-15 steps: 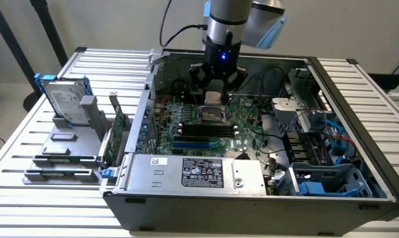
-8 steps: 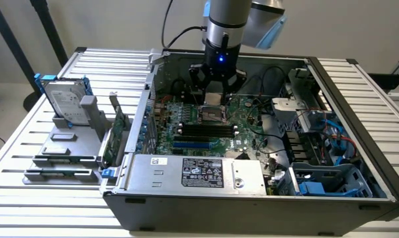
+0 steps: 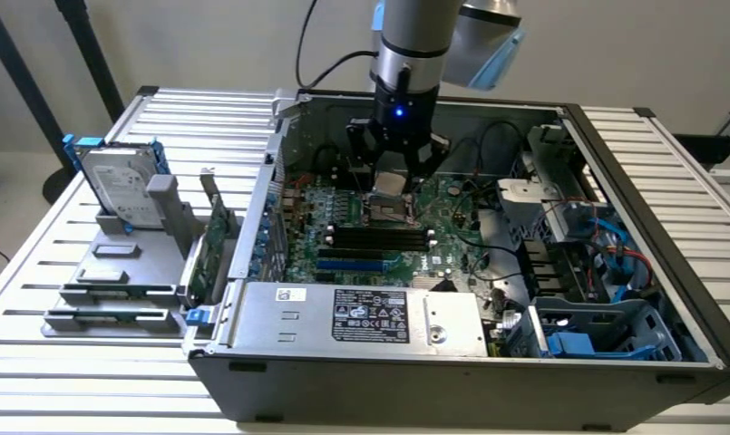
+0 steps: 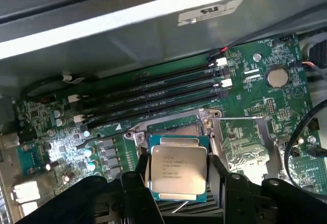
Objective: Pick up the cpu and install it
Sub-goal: 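Place the cpu into insertion slot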
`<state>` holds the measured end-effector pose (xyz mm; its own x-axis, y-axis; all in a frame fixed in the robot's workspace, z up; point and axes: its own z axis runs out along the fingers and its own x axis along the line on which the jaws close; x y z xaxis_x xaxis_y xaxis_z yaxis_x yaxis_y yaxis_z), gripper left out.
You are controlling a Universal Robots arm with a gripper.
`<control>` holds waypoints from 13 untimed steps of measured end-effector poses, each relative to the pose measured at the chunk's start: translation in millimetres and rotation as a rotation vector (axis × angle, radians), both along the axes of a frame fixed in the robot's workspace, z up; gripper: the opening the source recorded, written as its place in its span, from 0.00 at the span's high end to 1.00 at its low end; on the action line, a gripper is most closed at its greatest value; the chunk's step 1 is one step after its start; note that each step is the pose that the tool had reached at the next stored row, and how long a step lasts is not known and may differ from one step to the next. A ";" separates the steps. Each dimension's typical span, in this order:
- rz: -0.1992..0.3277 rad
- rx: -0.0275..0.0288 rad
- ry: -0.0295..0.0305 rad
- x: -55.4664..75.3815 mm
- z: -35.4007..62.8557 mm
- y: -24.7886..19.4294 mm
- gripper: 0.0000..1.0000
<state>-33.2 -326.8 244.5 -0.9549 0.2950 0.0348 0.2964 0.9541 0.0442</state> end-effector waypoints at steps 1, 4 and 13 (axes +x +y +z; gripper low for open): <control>-0.018 0.0000 0.0000 0.0 -0.4 0.0 0.45; -0.072 0.0000 0.0000 0.0 -1.4 0.0 0.45; -0.235 -0.0001 0.0001 0.0 -3.2 0.0 0.45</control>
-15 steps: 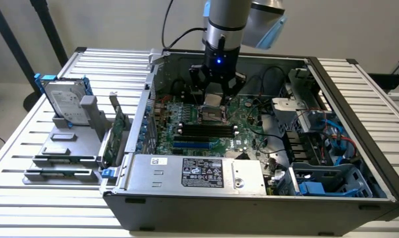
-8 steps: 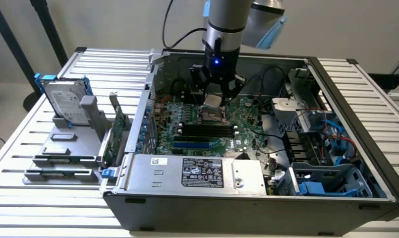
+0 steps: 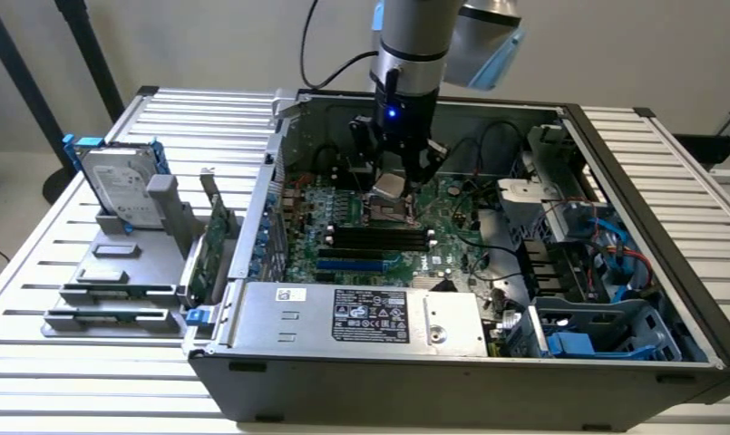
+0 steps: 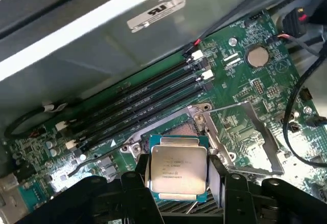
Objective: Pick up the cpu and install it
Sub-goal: 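Place the cpu into insertion slot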
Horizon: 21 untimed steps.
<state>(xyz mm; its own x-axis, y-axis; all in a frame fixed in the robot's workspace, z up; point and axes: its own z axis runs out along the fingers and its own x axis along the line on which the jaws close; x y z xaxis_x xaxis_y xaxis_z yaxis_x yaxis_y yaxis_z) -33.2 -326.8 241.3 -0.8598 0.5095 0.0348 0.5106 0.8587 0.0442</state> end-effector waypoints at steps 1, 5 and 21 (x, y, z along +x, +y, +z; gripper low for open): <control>-0.018 0.0000 0.0000 0.0 -0.2 0.0 0.45; -0.092 0.0001 0.0000 0.0 -1.0 0.0 0.45; -0.382 0.0001 0.0001 0.0 -4.6 0.0 0.45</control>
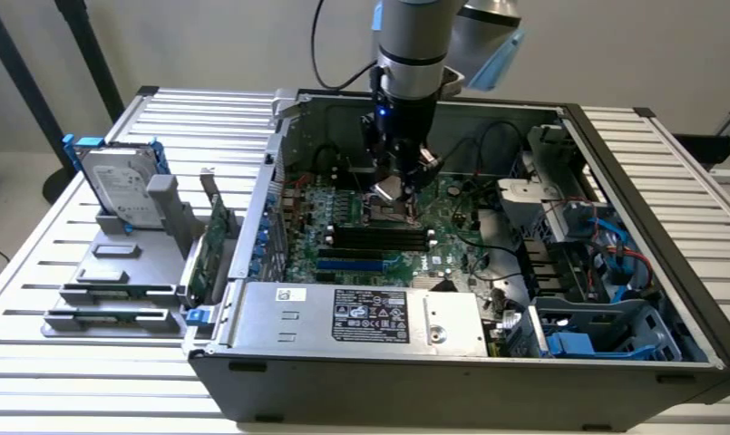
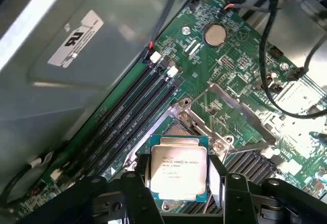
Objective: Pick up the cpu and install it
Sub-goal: 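Place the cpu into insertion slot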
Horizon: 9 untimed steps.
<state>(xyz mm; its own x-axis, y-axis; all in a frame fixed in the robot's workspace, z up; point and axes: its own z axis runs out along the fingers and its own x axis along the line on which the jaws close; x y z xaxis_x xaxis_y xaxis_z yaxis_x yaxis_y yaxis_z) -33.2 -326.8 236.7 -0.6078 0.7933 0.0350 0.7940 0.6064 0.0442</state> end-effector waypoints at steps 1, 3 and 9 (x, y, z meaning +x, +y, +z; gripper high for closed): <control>-0.019 0.0000 0.0000 0.0 -0.2 0.0 0.45; -0.055 -0.0001 0.0001 0.0 -0.7 0.0 0.45; -0.163 -0.0001 0.0001 0.0 -2.1 0.0 0.45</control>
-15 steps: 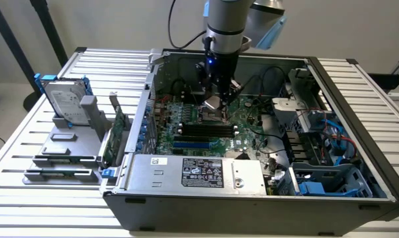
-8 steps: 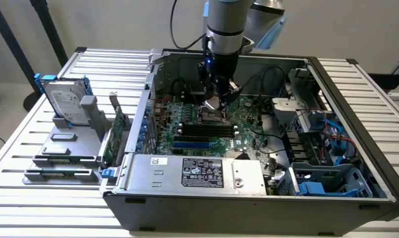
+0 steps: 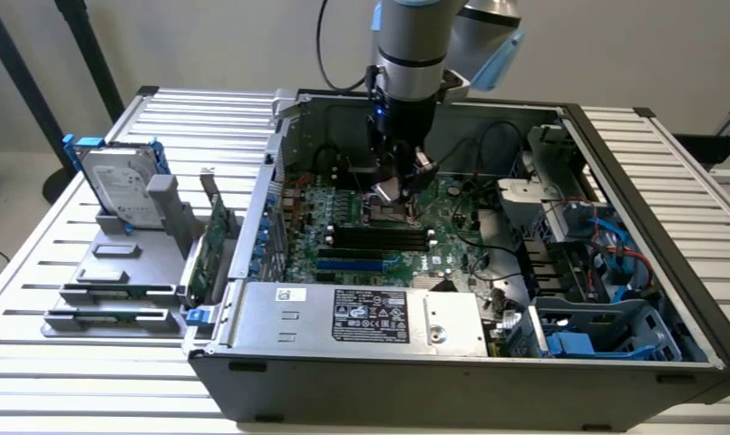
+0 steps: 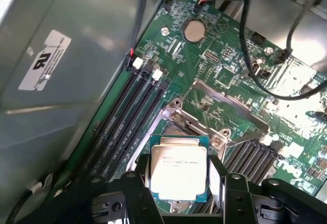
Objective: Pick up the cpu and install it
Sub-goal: 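Place the cpu into insertion slot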
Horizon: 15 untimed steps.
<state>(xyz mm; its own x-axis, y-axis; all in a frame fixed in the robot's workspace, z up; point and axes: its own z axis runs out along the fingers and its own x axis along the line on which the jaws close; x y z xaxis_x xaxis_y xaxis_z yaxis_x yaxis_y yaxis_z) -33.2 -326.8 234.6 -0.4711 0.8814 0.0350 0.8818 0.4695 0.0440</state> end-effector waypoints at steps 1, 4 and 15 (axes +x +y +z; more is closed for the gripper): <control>-0.019 0.0000 0.0000 0.0 -0.3 0.0 0.45; -0.074 0.0000 0.0001 0.0 -1.0 0.0 0.45; -0.274 0.0000 0.0003 0.0 -4.0 0.0 0.45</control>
<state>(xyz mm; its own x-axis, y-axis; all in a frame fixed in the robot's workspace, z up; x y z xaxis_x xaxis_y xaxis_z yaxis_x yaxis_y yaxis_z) -33.2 -326.8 230.6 -0.2153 0.9759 0.0350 0.9759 0.2137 0.0438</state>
